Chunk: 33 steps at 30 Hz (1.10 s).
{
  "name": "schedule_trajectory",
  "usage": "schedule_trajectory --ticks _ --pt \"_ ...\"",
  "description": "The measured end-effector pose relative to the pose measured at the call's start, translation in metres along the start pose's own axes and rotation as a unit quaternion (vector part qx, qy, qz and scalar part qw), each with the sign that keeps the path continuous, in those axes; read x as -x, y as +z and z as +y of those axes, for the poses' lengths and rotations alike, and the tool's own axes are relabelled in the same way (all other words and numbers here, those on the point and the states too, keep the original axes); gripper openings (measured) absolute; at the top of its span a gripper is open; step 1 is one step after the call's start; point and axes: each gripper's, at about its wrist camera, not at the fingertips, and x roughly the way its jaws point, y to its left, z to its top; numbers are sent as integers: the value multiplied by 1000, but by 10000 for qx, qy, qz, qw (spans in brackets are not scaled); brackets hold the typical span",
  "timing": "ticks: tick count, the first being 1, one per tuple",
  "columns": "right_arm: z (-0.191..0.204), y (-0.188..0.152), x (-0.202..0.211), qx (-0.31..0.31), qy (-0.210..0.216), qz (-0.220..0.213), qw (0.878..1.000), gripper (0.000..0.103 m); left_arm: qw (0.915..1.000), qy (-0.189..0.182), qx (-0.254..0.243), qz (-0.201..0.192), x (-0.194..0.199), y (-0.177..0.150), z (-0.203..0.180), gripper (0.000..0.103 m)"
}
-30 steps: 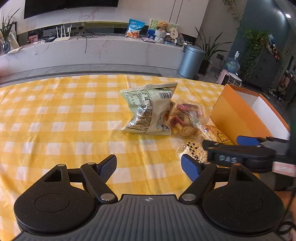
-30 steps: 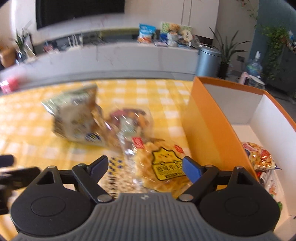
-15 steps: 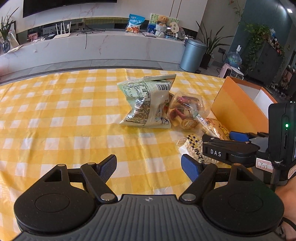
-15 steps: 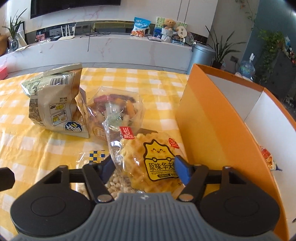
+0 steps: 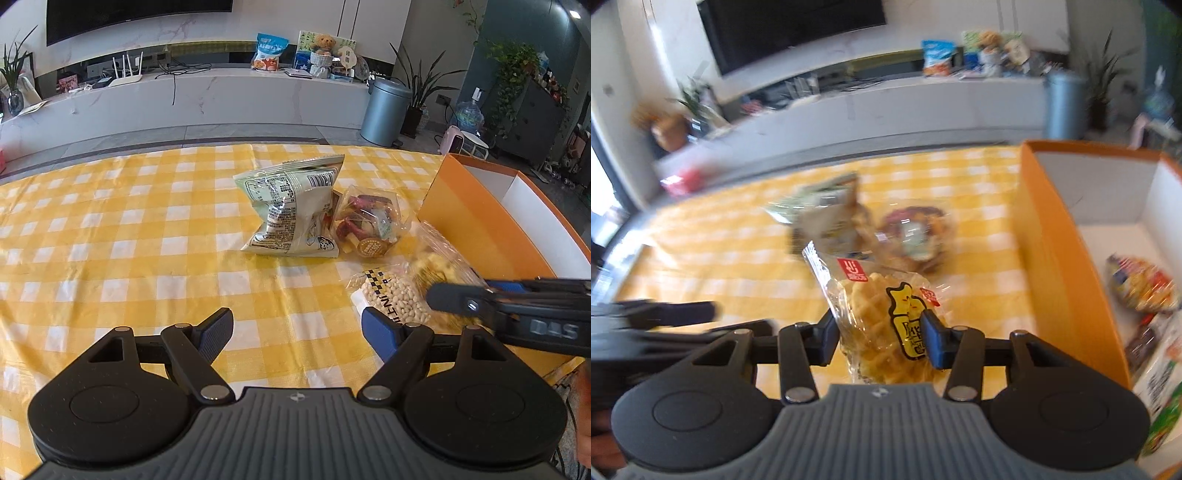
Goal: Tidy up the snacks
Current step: 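Close the right gripper on the yellow waffle bag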
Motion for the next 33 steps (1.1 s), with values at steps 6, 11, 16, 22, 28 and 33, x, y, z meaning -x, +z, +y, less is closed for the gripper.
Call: schedule_trajectory --ticks 6,11,16,22,28,33 --pt "-13 -5 -4 -426 1273 686 9886 45 9999 14 97 -31 3 2 6 93" --pt "-11 -14 -23 -457 1249 977 9863 46 9998 61 213 3 1 2 9 93" --pt "-14 -13 -25 -474 978 866 9903 49 9997 45 243 17 0 0 8 93" --pt "-26 -13 -36 -558 728 849 9922 59 9998 -70 163 3 1 -1 2 93" --pt "-3 -22 -47 169 58 835 9964 74 9998 -91 172 15 1 -1 2 93" --pt "13 -28 -55 754 7 1078 9913 88 9997 -101 230 -20 4 0 6 93"
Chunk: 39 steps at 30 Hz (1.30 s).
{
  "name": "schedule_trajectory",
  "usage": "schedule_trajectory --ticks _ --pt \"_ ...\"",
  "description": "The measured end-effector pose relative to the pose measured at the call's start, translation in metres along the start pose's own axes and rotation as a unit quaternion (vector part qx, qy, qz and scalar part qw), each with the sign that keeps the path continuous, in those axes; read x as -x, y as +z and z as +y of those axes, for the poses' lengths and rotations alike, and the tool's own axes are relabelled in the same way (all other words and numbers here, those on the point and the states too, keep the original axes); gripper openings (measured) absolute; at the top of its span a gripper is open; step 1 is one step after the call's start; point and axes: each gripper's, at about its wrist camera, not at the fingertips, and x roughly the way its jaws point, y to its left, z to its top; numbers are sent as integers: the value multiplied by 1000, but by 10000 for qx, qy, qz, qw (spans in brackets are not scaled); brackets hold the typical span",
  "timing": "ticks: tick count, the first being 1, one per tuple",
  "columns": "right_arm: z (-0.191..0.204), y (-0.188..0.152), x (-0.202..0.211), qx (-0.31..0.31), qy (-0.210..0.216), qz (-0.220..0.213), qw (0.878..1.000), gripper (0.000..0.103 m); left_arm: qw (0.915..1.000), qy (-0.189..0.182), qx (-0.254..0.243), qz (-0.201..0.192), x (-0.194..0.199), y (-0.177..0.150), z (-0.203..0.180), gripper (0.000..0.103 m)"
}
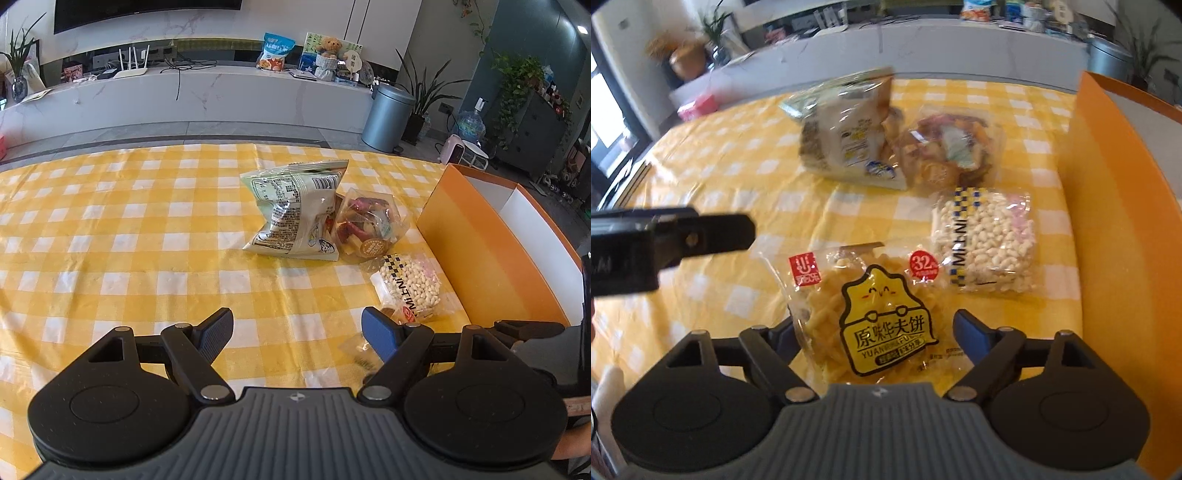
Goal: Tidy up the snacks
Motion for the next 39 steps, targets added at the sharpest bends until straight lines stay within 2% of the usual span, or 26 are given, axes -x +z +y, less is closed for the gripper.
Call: schedule_trajectory --ticks 2,4,8,11,13,18,22,23,28,32,35,39 --pt "-1 0 5 31 247 31 9997 91 10000 -9 20 -31 2 1 2 93" --pt "-6 1 11 -14 385 6 9993 100 10000 -26 47 -80 3 1 5 93" --pt "-9 -1 6 251 -55 202 9995 100 9998 -64 77 -144 4 2 7 93" --pt "-14 -2 -1 198 -255 214 9992 100 9998 -105 31 -175 5 2 5 93" --pt "-12 -1 -4 258 -198 123 9994 100 9997 -138 -29 -184 4 1 3 93" --pt "13 1 -12 1002 -143 -33 9949 100 9992 -255 -220 -200 4 -1 -4 93" --pt "12 3 -30 876 94 306 9956 100 9994 -243 -151 -205 4 -1 -6 93" --pt "11 3 -29 829 120 251 9962 100 9993 -274 -130 -200 4 -1 -5 93" --pt "21 2 -29 1027 33 242 9944 100 9992 -330 -105 -210 5 0 -5 93" --pt "40 -9 -25 1543 -300 -15 9876 100 9994 -85 -210 -246 6 0 -6 92" --pt "50 -15 -22 1834 -248 -68 9827 100 9994 -214 -103 -270 8 2 -1 92" --pt "47 -16 -22 1790 -132 -94 9837 100 9994 -151 8 -305 9 4 5 92"
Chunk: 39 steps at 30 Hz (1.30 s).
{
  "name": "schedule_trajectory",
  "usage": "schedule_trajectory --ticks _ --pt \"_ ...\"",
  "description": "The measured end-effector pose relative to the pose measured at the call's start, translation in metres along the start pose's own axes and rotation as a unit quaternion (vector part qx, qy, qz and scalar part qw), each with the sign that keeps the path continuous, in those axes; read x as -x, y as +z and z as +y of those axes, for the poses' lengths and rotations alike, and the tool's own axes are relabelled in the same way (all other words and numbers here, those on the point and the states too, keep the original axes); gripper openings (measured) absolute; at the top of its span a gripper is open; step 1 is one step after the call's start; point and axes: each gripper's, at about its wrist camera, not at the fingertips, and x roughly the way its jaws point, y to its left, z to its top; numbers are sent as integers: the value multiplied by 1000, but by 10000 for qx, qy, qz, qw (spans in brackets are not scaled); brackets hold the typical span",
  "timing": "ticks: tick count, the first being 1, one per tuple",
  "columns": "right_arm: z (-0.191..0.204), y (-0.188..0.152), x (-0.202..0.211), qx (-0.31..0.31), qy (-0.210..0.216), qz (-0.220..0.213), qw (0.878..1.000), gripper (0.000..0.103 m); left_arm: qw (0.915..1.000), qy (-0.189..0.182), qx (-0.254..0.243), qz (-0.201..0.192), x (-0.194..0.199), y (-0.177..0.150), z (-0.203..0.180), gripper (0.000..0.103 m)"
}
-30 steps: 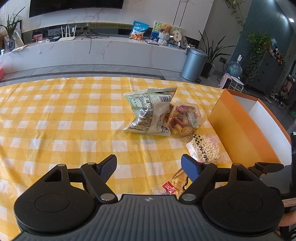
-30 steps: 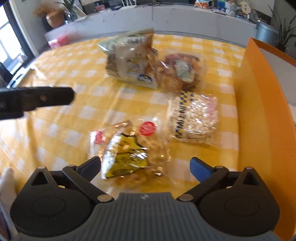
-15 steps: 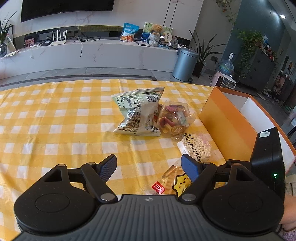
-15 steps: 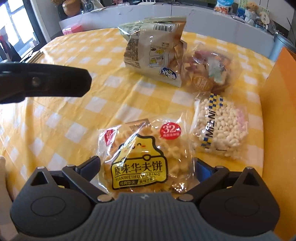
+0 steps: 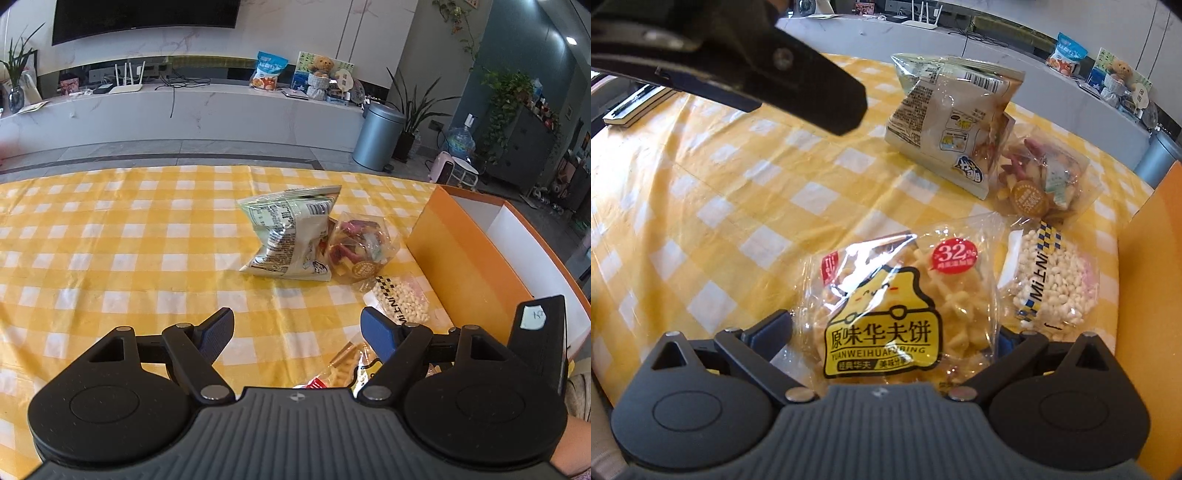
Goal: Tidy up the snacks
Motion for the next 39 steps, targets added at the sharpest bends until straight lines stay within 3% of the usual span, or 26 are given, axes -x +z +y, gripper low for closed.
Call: schedule_trajectory --ticks 2,4,5,10,14,17,20,25,30,34,37,39 --pt "4 -3 3 216 -68 -131 9997 99 10000 -1 25 16 0 0 2 92" --pt "8 -2 4 326 -76 -193 9993 93 10000 2 6 25 1 -1 2 92" --pt "9 -2 4 381 -106 -262 9989 84 10000 14 -10 20 1 -1 2 92" --pt "13 0 9 577 -213 -368 9974 80 10000 79 54 -9 3 1 4 92" --pt "4 2 14 381 2 -415 9984 76 9998 118 169 -77 8 2 8 92" --pt "-7 1 22 100 271 -568 9980 76 9995 101 254 -165 15 4 10 92" --pt "-22 3 33 -213 257 -743 9967 76 9992 124 258 -279 22 5 9 92" --pt "-52 5 54 -853 -2 -1139 9898 75 9933 603 475 -865 35 8 4 92" --pt "-98 5 85 -1916 -252 -1853 9635 62 9959 504 388 -639 23 11 -9 92" --pt "-126 0 111 -2386 -248 -2254 9443 63 9986 305 283 -323 5 9 -31 92" --pt "-132 -6 112 -2439 -8 -2238 9436 63 9993 291 109 -224 -4 6 -44 92" --pt "-125 -5 106 -2302 -83 -1974 9529 66 9989 426 24 -212 -7 3 -49 92"
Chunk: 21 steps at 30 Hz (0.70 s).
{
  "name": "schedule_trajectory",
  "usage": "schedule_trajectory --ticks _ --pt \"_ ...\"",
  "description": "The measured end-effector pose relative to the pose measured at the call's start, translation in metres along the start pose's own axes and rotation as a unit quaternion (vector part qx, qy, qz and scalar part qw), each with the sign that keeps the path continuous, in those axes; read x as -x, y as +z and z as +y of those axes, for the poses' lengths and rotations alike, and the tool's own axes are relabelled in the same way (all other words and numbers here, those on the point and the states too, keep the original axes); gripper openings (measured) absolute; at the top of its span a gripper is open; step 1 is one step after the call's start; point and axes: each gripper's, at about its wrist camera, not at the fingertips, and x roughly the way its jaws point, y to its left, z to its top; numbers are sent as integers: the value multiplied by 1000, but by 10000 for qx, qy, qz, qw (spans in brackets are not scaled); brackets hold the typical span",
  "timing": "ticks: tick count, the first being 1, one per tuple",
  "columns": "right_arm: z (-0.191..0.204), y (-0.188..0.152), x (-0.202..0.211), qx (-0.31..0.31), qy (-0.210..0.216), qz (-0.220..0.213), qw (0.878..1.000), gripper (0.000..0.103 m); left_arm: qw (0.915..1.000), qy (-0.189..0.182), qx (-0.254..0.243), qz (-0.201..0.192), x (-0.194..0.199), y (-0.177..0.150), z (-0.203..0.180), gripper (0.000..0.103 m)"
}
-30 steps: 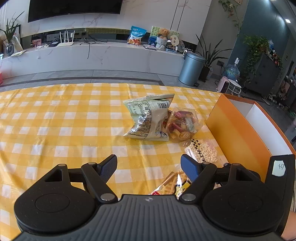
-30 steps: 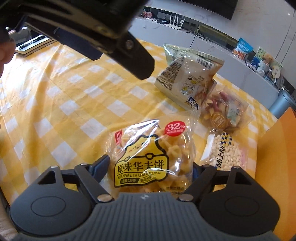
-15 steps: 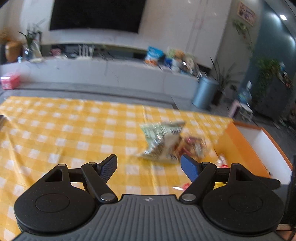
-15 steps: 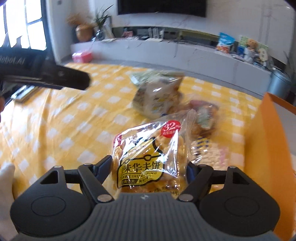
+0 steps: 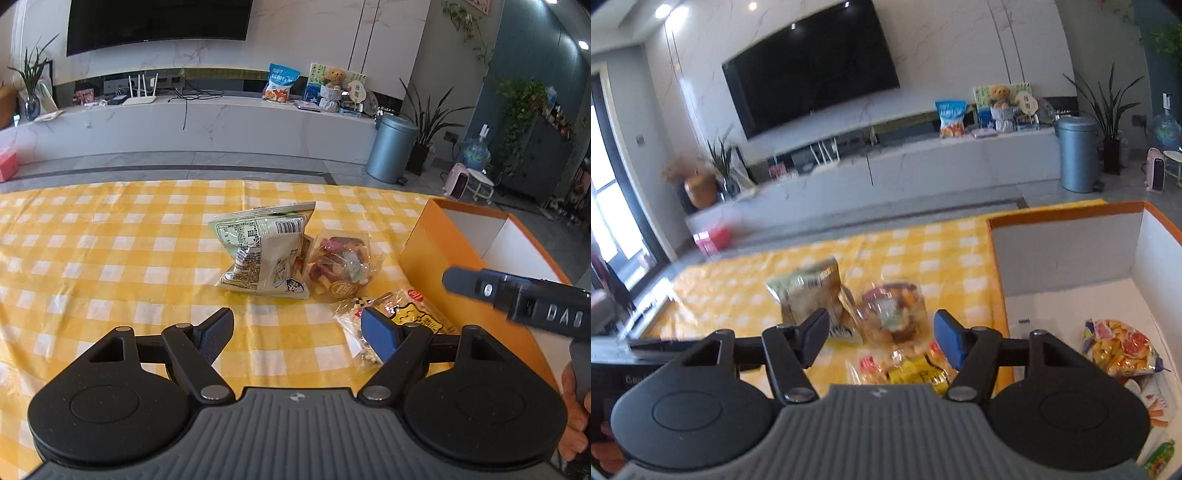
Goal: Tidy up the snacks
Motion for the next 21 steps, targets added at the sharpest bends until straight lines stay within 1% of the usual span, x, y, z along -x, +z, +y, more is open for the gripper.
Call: schedule_trajectory --ticks 1,3,4,5,7,8,9,11,16,17,20,21 --pt "5 -3 -5 131 -68 150 9998 69 10000 76 -24 -1 -1 -2 -1 92" --pt "13 -10 -13 323 -214 348 9986 90 9998 194 -67 46 -2 -3 0 92" --pt "18 -12 -17 421 -253 392 9980 93 9997 217 -69 50 -1 -5 3 92" --pt "22 -14 -21 501 -261 453 9974 99 9997 230 -50 46 0 -5 6 92" --pt "26 -17 -33 584 -301 688 9955 100 9996 274 31 55 2 -6 13 92" --pt "26 -18 -41 604 -393 811 9941 100 9996 274 83 65 2 -7 16 92" --pt "30 -19 -46 800 -606 795 9918 100 9996 249 125 86 3 -7 20 92" --pt "37 -23 -58 1151 -990 902 9843 100 9995 238 153 123 3 -8 25 92" --pt "54 -34 -85 1874 -1491 1191 9636 100 9996 201 155 99 6 -7 31 92" --pt "55 -35 -88 1974 -1536 1214 9606 100 9997 175 159 98 7 -7 31 92" --pt "59 -35 -91 1977 -1580 1241 9595 100 9998 174 102 51 9 -7 32 92" --pt "63 -36 -90 2060 -1606 1233 9574 100 9998 198 91 44 9 -7 33 92"
